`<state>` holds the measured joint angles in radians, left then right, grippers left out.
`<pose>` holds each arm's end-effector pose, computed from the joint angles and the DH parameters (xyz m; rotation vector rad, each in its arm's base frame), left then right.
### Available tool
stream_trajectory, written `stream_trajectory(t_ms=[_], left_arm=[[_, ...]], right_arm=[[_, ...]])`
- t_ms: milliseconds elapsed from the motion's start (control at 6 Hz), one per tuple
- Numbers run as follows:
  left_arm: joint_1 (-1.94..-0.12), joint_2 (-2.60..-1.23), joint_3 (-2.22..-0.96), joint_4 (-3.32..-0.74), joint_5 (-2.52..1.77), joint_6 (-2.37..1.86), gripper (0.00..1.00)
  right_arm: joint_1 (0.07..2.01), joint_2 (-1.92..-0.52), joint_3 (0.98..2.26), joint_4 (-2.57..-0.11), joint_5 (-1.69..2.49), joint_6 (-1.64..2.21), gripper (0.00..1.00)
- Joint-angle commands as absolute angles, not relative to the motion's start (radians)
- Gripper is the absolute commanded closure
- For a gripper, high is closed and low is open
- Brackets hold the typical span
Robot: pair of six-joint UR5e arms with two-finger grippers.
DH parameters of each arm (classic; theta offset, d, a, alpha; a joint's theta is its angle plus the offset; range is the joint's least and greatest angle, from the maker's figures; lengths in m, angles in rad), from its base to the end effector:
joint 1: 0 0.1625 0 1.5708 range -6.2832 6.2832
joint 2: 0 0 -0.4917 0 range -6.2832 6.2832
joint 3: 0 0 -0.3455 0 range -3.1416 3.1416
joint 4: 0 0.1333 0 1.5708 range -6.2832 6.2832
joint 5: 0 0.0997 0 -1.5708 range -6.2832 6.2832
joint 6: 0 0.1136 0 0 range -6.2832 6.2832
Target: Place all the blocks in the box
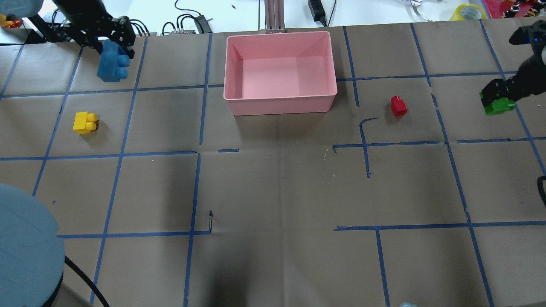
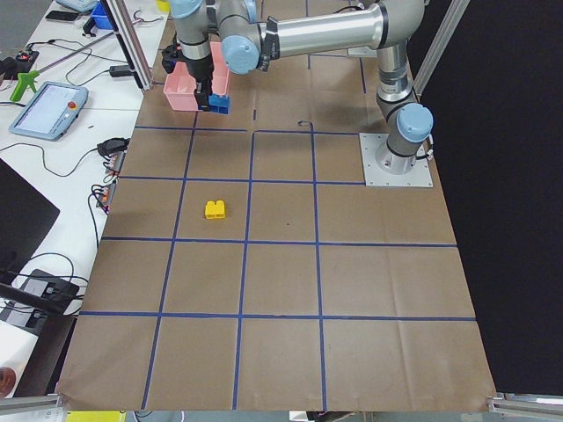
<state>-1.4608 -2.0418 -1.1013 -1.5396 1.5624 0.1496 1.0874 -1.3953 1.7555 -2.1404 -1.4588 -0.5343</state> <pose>-0.0597 -0.6823 0.4896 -0.0623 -3.1361 0.0479 -0.1171 -0.5373 0.4352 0.0976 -3.1136 0.3709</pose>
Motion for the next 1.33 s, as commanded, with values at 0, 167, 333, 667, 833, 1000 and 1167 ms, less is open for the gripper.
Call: stream_trajectory(t_ms=[0, 167, 333, 667, 833, 1000, 1167], left_arm=[[-1.633, -2.217, -0.895, -1.557, 1.478, -0.121, 0.99], [-1.691, -2.279, -0.852, -1.546, 1.473, -0.180, 1.00], [-1.739, -2.348, -0.839, -1.502, 1.477, -0.234, 1.00], [-1.749, -2.410, -0.844, -1.439, 1.486, -0.264, 0.94], [-1.750, -2.410, -0.847, -1.383, 1.488, -0.306, 0.46], [-1.755, -2.408, -0.847, -1.349, 1.482, -0.401, 0.02], [-1.764, -2.402, -0.847, -1.348, 1.483, -0.406, 0.01]], right_arm=[[1.169, -1.393, 1.687, -2.149, -1.370, -0.349, 1.00], [1.227, -1.388, 1.686, -2.152, -1.338, -0.246, 1.00], [1.274, -1.365, 1.683, -2.233, -1.212, -0.122, 1.00], [1.327, -1.323, 1.671, -2.371, -1.184, 0.055, 1.00], [1.380, -1.293, 1.619, -2.372, -1.183, 0.116, 1.00], [1.437, -1.270, 1.577, -2.375, -1.181, 0.177, 1.00], [1.486, -1.253, 1.557, -2.381, -1.184, 0.271, 1.00]])
